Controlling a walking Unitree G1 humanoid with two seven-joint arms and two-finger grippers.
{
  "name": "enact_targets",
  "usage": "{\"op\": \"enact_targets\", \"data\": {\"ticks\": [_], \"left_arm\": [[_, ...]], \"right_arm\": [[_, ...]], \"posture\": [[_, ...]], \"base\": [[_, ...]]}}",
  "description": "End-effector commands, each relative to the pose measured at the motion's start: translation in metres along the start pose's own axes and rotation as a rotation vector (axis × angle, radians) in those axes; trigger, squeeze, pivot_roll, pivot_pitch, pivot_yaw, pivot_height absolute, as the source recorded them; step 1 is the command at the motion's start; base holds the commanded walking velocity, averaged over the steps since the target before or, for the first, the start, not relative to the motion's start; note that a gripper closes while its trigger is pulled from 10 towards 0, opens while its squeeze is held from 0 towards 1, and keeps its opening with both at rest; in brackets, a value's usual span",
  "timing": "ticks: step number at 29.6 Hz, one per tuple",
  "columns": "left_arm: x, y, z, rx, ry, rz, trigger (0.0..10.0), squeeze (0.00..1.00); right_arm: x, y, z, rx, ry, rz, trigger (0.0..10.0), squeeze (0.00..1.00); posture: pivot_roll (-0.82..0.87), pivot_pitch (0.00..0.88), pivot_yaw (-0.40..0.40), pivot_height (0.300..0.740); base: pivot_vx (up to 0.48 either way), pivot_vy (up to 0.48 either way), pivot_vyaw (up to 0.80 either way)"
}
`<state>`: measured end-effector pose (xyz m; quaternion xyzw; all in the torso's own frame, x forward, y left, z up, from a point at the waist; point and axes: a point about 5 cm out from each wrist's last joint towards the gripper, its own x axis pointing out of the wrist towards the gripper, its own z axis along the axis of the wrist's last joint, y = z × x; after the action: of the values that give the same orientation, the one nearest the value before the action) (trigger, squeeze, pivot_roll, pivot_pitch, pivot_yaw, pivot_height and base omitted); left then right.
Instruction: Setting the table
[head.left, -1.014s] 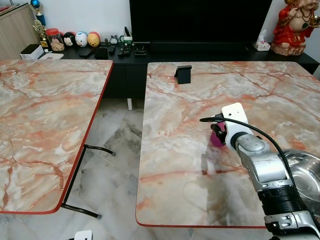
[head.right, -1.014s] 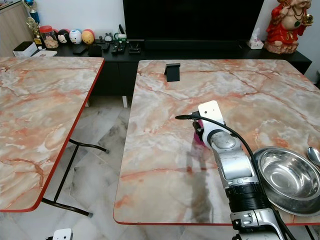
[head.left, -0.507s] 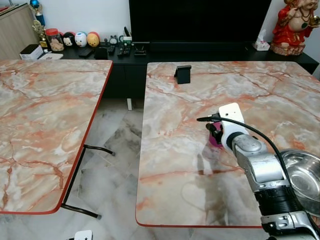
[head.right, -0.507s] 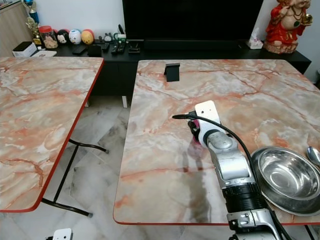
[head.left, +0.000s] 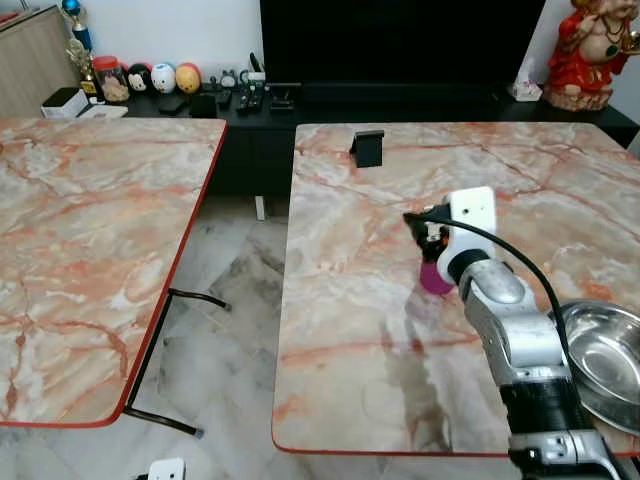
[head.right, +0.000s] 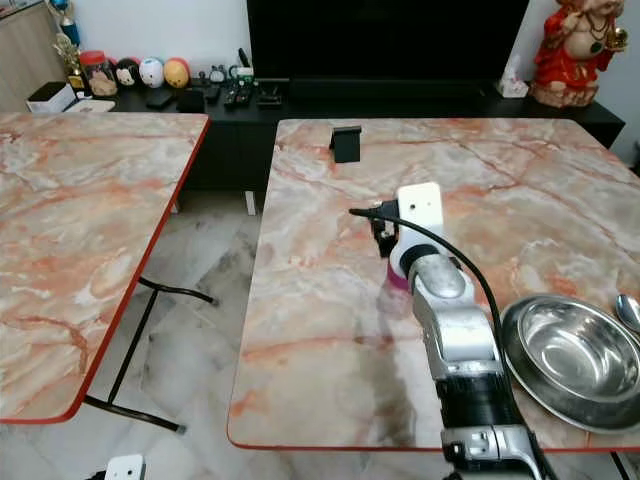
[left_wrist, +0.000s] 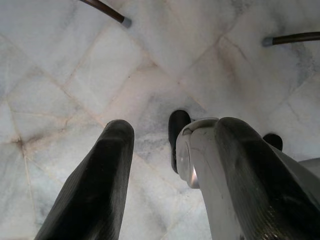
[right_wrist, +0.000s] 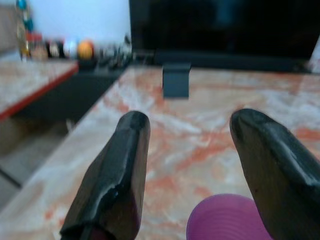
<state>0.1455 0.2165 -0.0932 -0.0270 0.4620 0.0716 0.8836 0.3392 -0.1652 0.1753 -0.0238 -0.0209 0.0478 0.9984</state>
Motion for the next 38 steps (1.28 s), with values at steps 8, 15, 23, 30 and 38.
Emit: {"op": "enact_targets", "data": {"ticks": [8,15,23,30,38], "left_arm": [[-0.001,0.005,-0.002,0.016,-0.01,0.03,10.0,0.0],[-0.001,0.006,-0.001,0.03,-0.014,0.028,10.0,0.0],[-0.001,0.006,-0.001,0.038,-0.013,0.023,10.0,0.0],[-0.002,0.006,-0.002,0.049,-0.01,0.022,10.0,0.0],[-0.002,0.006,-0.001,0.053,-0.009,0.018,10.0,0.0]], "right_arm": [[-0.022,-0.016,-0.006,0.02,-0.146,-0.113,10.0,0.0],[-0.028,-0.014,-0.006,0.0,-0.207,-0.116,10.0,0.0],[-0.024,-0.008,-0.004,-0.021,-0.225,-0.097,10.0,0.0],[-0.022,-0.006,0.001,-0.035,-0.26,-0.085,10.0,0.0],[-0.021,-0.003,0.001,-0.031,-0.269,-0.08,10.0,0.0]], "posture": [[-0.13,0.0,-0.001,0.719],[-0.14,0.0,0.008,0.719],[-0.14,0.0,0.012,0.719],[-0.14,0.0,0.018,0.719],[-0.14,0.0,0.016,0.719]], "base": [[0.0,0.0,0.0],[0.0,0.0,0.0],[0.0,0.0,0.0],[0.0,0.0,0.75],[0.0,0.0,0.8]]}}
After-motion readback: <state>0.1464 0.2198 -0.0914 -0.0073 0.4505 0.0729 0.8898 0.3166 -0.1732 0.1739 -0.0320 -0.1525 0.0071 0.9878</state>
